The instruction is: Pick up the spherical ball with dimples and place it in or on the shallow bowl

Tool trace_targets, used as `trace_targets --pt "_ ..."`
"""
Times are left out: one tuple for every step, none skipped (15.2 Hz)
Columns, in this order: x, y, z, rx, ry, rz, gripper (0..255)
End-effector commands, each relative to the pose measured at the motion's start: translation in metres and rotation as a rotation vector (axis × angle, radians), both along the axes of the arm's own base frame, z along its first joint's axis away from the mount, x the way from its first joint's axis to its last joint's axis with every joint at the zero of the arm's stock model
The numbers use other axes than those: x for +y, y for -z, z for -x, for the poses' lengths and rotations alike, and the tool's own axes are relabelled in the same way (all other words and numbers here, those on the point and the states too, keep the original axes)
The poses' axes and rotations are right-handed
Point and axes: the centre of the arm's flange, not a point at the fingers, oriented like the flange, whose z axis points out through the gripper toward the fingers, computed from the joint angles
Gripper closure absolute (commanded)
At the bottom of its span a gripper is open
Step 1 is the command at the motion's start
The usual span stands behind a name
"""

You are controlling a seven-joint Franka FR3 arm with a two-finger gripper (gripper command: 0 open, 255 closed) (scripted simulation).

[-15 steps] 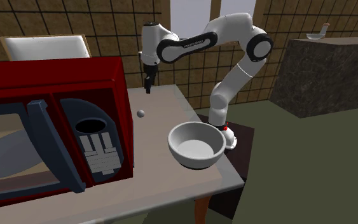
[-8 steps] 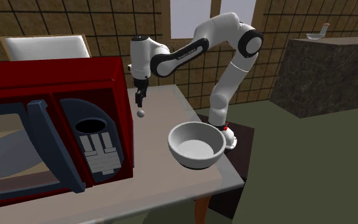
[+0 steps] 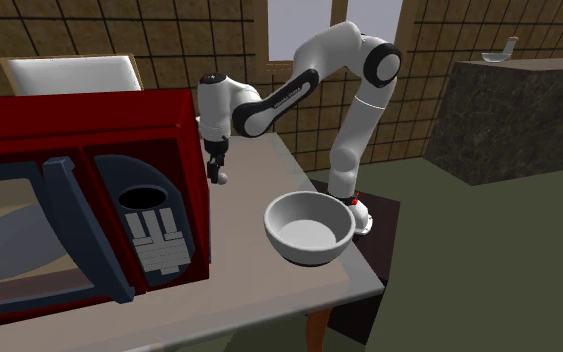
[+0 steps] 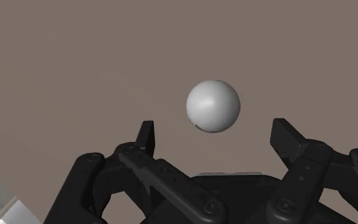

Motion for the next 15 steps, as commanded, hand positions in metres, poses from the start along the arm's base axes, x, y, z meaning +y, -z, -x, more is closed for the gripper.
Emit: trace_targets --pt "-0.0015 0.0093 -0.0024 0.000 0.000 0.000 0" --pt "-0.0025 0.0173 -0.0042 0.000 0.000 0.000 0" --pt "-0.0025 0.0173 -0.0042 0.000 0.000 0.000 0" --pt "-0.0025 0.0173 -0.0042 0.000 0.000 0.000 0" --pt "-0.0025 0.0173 -0.0042 0.000 0.000 0.000 0" --pt "-0.0025 0.0173 -0.0042 0.000 0.000 0.000 0" --pt "-0.0025 0.0173 -0.0042 0.000 0.000 0.000 0" --pt "-0.0025 0.0173 -0.0042 0.000 0.000 0.000 0" --pt "-0.0025 0.0173 -0.0042 0.000 0.000 0.000 0" --pt "-0.0025 0.0173 -0.0042 0.000 0.000 0.000 0" --pt "-0.0025 0.0173 -0.0042 0.000 0.000 0.000 255" --pt "-0.0025 0.0173 -0.0042 0.000 0.000 0.000 255" --pt "-0.0025 0.0173 -0.0042 0.000 0.000 0.000 255" --pt "-0.0025 0.0173 -0.0042 0.000 0.000 0.000 255" --pt "-0.0025 0.0173 -0.0042 0.000 0.000 0.000 255"
